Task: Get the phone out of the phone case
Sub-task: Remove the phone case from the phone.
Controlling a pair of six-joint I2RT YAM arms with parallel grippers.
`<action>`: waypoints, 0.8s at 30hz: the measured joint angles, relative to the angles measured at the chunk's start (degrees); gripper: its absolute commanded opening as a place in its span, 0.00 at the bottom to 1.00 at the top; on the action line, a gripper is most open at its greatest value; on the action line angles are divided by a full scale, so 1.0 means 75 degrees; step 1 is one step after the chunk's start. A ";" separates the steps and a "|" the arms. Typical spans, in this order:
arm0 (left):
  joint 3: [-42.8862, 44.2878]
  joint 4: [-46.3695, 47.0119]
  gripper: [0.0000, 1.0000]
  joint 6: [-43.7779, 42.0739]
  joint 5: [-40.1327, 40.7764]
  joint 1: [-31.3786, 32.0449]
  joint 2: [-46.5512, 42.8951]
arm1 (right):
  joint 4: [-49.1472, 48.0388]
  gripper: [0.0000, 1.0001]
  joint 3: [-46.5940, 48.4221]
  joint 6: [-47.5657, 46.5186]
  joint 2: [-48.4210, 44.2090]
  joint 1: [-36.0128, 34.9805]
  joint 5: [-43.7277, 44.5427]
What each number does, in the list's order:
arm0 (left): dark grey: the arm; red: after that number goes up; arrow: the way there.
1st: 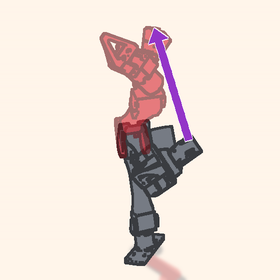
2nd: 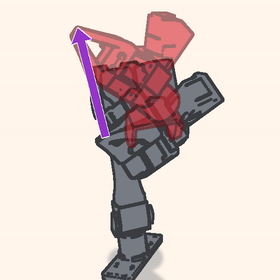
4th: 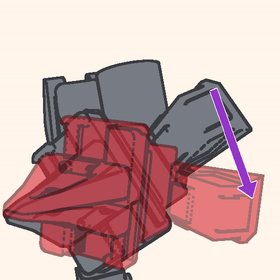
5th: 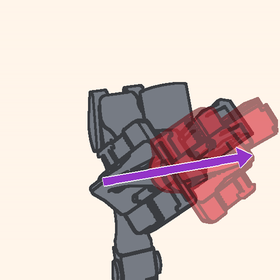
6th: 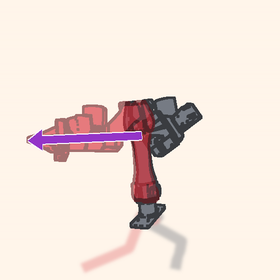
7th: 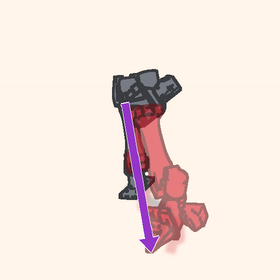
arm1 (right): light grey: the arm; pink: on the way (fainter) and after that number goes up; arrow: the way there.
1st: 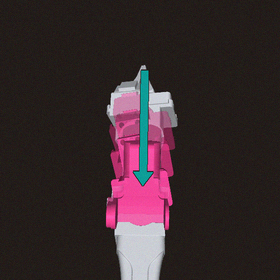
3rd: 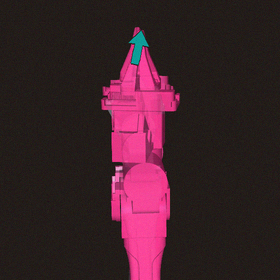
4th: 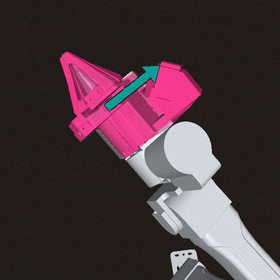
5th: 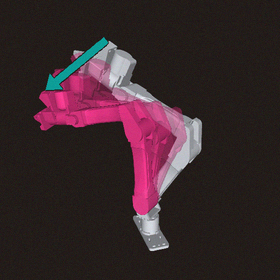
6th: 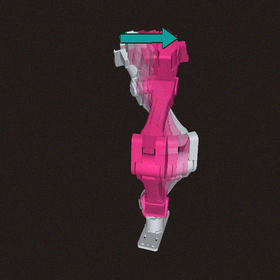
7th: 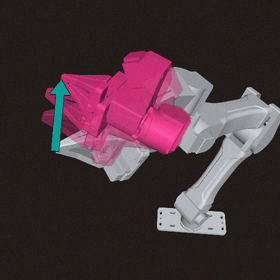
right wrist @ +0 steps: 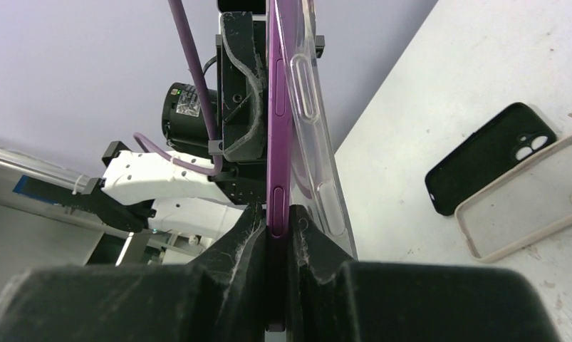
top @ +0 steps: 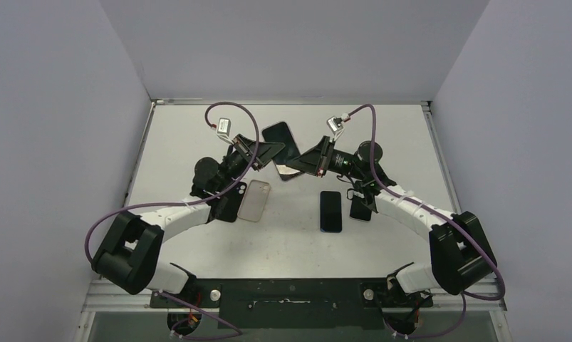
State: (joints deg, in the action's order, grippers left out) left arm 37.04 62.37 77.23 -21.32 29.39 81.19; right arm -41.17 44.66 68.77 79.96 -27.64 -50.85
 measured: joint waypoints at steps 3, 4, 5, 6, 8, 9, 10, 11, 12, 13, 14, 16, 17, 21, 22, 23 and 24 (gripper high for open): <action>-0.0012 -0.0070 0.37 -0.0169 -0.0090 -0.0070 -0.0125 | -0.0312 0.00 0.0000 0.0204 0.0058 0.0000 -0.0090; -0.0041 -0.0134 0.41 -0.0207 -0.0289 -0.0085 -0.0204 | -0.0379 0.00 0.0000 0.0236 0.0064 -0.0032 -0.0079; -0.0105 -0.0157 0.44 -0.0265 -0.0440 -0.0085 -0.0289 | -0.0396 0.00 0.0000 0.0274 0.0064 -0.0052 -0.0079; -0.0175 -0.0195 0.47 -0.0289 -0.0560 -0.0096 -0.0388 | -0.0408 0.00 0.0000 0.0306 0.0064 -0.0079 -0.0070; -0.0323 -0.0248 0.50 -0.0367 -0.0778 -0.0166 -0.0586 | -0.0408 0.00 0.0000 0.0341 0.0064 -0.0119 -0.0058; -0.0388 -0.0265 0.50 -0.0393 -0.0842 -0.0221 -0.0673 | -0.0411 0.00 0.0000 0.0358 0.0064 -0.0122 -0.0052; -0.0431 -0.0283 0.51 -0.0402 -0.0871 -0.0265 -0.0731 | -0.0420 0.00 0.0000 0.0373 0.0064 -0.0119 -0.0038; -0.0481 -0.0291 0.51 -0.0425 -0.0892 -0.0315 -0.0790 | -0.0425 0.00 0.0000 0.0388 0.0064 -0.0119 -0.0015; -0.0533 -0.0297 0.51 -0.0440 -0.0912 -0.0356 -0.0836 | -0.0425 0.00 0.0000 0.0399 0.0064 -0.0119 0.0006; -0.0597 -0.0303 0.51 -0.0460 -0.0912 -0.0393 -0.0880 | -0.0428 0.00 0.0000 0.0417 0.0064 -0.0119 0.0029; -0.0673 -0.0306 0.51 -0.0475 -0.0915 -0.0428 -0.0927 | -0.0437 0.00 0.0000 0.0425 0.0064 -0.0117 0.0058; -0.0842 -0.0318 0.51 -0.0498 -0.0909 -0.0501 -0.1040 | -0.0452 0.00 0.0000 0.0487 0.0064 -0.0105 0.0108; -0.0944 -0.0326 0.50 -0.0519 -0.0906 -0.0557 -0.1119 | -0.0466 0.00 0.0000 0.0519 0.0064 -0.0105 0.0125; -0.1204 -0.0431 0.48 -0.0592 -0.0883 -0.0752 -0.1399 | -0.0571 0.00 0.0000 0.0592 0.0064 -0.0105 0.0152; -0.1250 -0.0449 0.46 -0.0600 -0.0854 -0.0784 -0.1460 | -0.0583 0.00 0.0000 0.0592 0.0064 -0.0105 0.0152; -0.1297 -0.0466 0.46 -0.0612 -0.0822 -0.0793 -0.1518 | -0.0595 0.00 0.0000 0.0595 0.0064 -0.0105 0.0152; -0.1335 -0.0487 0.45 -0.0629 -0.0793 -0.0799 -0.1562 | -0.0597 0.00 0.0000 0.0595 0.0064 -0.0105 0.0154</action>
State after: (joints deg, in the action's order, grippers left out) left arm 27.03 58.72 72.51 -27.27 23.40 69.47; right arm -45.65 44.66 73.23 80.44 -28.42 -49.69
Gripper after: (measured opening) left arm 0.472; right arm 0.120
